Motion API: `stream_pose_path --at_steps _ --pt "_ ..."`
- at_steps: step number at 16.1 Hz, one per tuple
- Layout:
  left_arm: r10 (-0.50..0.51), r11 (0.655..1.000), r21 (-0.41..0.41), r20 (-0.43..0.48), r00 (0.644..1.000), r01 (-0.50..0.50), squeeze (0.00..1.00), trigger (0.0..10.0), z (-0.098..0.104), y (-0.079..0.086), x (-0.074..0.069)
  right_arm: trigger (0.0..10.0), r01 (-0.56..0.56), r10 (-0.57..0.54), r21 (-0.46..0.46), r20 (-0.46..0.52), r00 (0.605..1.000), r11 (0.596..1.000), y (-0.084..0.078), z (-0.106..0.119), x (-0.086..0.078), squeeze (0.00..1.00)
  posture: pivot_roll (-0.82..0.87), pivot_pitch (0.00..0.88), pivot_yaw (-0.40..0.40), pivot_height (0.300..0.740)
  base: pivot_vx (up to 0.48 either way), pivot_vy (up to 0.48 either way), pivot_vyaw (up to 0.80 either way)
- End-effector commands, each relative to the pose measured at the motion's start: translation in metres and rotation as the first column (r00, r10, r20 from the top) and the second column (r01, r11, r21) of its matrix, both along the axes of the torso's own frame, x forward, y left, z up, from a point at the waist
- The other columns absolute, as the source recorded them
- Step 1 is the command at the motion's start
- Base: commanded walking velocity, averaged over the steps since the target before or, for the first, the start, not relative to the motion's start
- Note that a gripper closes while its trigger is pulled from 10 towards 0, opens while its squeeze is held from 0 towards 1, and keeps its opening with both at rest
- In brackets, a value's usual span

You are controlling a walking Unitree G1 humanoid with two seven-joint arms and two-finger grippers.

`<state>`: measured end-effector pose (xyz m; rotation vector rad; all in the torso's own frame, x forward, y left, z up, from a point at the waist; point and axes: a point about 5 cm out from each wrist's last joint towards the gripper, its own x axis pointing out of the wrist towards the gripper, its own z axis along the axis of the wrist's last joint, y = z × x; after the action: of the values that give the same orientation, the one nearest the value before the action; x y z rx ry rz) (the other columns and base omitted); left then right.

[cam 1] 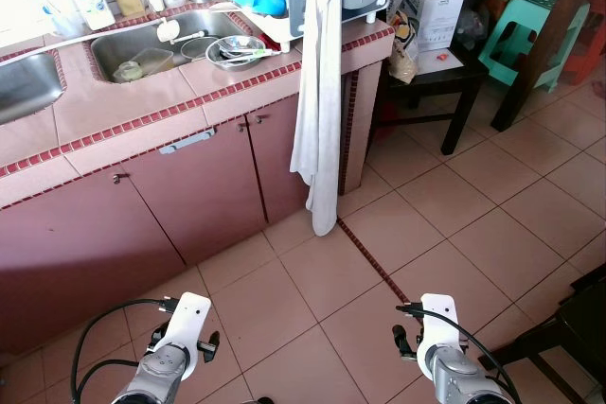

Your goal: Kitchen organization

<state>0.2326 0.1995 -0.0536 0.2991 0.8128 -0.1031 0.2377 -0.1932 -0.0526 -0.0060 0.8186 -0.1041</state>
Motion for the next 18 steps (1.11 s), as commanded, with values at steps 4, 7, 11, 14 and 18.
stream_pose_path --at_steps 4,7,11,14,18 --pt "0.241 0.949 -0.244 0.153 0.958 -0.2 0.0 10.0 0.037 -0.03 0.054 10.0 -0.107 0.103 0.034 0.099 0.99 0.994 0.029 0.033 0.048 0.0 -0.01 0.0 0.034 0.74 0.0 0.0 0.0" --pt "0.241 0.949 -0.244 0.153 0.958 -0.2 0.0 10.0 0.037 -0.03 0.054 10.0 -0.107 0.103 0.034 0.099 0.99 0.994 0.029 0.033 0.048 0.0 -0.01 0.0 0.034 0.74 0.0 0.0 0.0" --pt "0.183 0.952 -0.264 0.074 0.98 -0.158 0.0 10.0 0.028 -0.034 0.046 10.0 -0.101 0.093 0.111 0.074 0.993 0.989 0.04 0.023 0.038 0.0 -0.02 0.0 0.041 0.74 0.0 0.0 0.0" --pt "0.193 0.948 -0.271 0.072 0.978 -0.168 0.0 10.0 0.028 -0.034 0.045 10.0 -0.106 0.099 0.109 0.074 0.992 0.988 0.04 0.024 0.038 0.0 -0.02 0.0 0.036 0.74 0.0 0.0 0.0" --pt "0.217 0.949 -0.258 0.126 0.968 -0.179 0.0 10.0 0.034 -0.025 0.05 10.0 -0.087 0.073 0.096 0.141 0.987 0.992 0.034 0.032 0.047 0.0 -0.03 0.0 0.041 0.74 0.0 0.0 0.0"
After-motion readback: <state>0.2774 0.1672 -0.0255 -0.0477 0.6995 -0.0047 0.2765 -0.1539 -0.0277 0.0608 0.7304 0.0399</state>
